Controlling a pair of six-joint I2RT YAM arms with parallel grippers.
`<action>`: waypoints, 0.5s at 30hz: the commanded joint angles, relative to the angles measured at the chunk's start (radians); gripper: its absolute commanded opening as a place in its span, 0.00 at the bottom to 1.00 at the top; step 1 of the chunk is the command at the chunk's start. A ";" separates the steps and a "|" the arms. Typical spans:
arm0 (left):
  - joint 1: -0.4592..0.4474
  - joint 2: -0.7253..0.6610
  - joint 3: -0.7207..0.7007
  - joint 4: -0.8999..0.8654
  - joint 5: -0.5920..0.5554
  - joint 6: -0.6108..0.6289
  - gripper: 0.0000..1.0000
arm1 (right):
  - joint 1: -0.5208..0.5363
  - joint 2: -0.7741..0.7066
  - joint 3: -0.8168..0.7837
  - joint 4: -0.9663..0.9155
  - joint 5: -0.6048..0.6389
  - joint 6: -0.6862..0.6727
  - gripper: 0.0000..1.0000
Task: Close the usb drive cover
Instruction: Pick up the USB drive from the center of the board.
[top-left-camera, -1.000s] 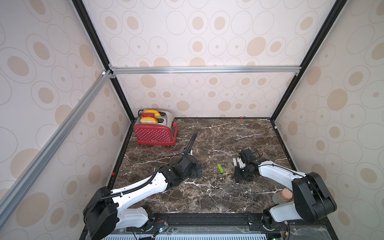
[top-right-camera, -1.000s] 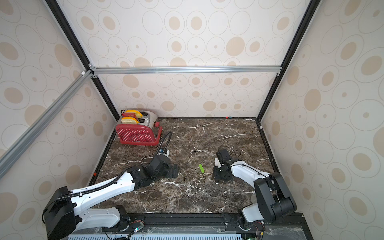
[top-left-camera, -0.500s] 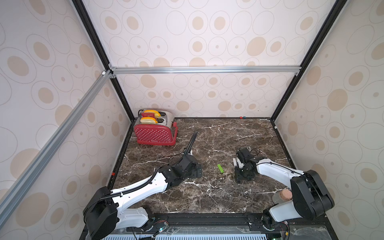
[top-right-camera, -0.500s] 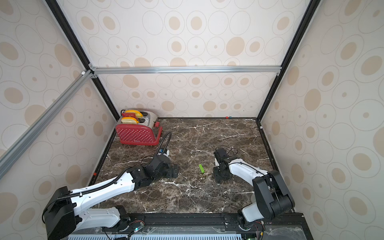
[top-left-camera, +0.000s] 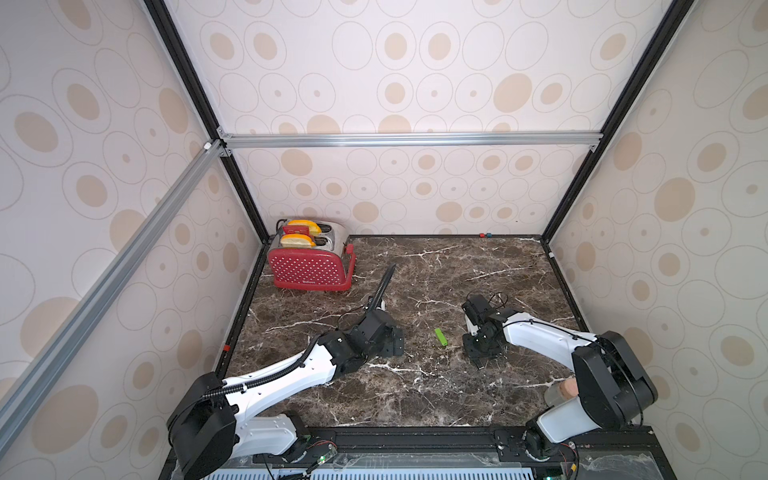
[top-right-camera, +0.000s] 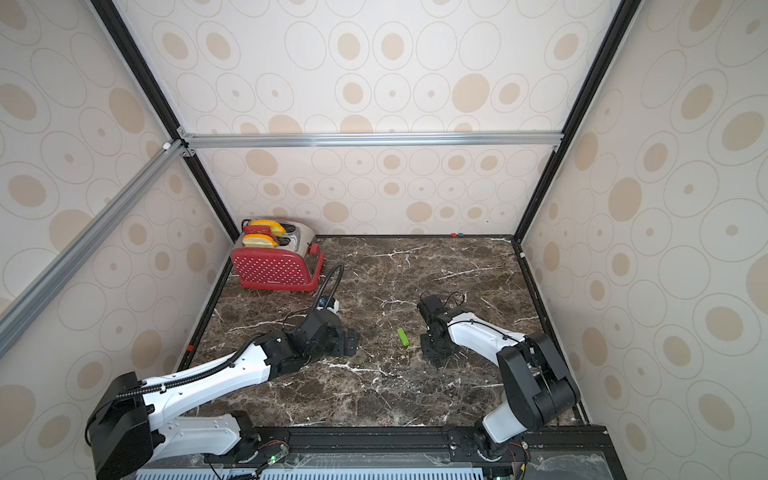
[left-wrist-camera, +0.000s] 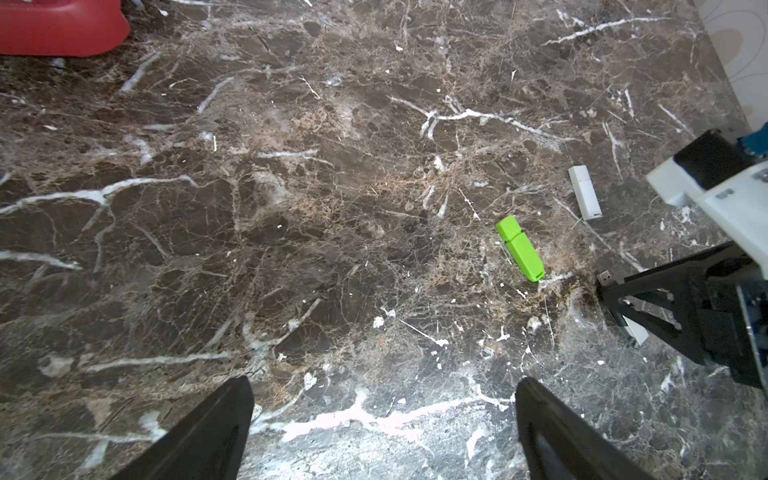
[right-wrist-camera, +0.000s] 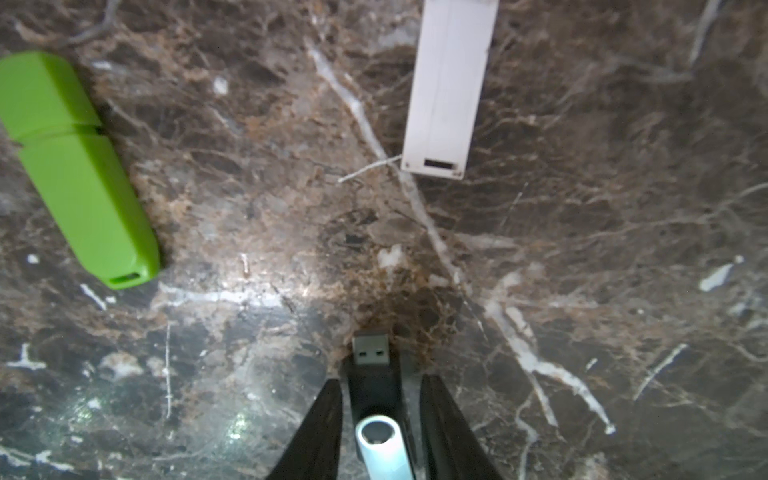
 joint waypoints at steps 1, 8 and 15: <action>0.007 -0.003 0.018 -0.012 -0.002 -0.016 0.99 | 0.002 0.002 0.050 -0.044 0.019 -0.016 0.36; 0.007 -0.011 0.009 -0.012 -0.005 -0.014 0.99 | 0.002 0.037 0.052 -0.044 0.008 -0.029 0.35; 0.007 -0.006 0.018 -0.015 0.001 -0.012 0.99 | 0.002 0.068 0.067 -0.041 0.017 -0.027 0.33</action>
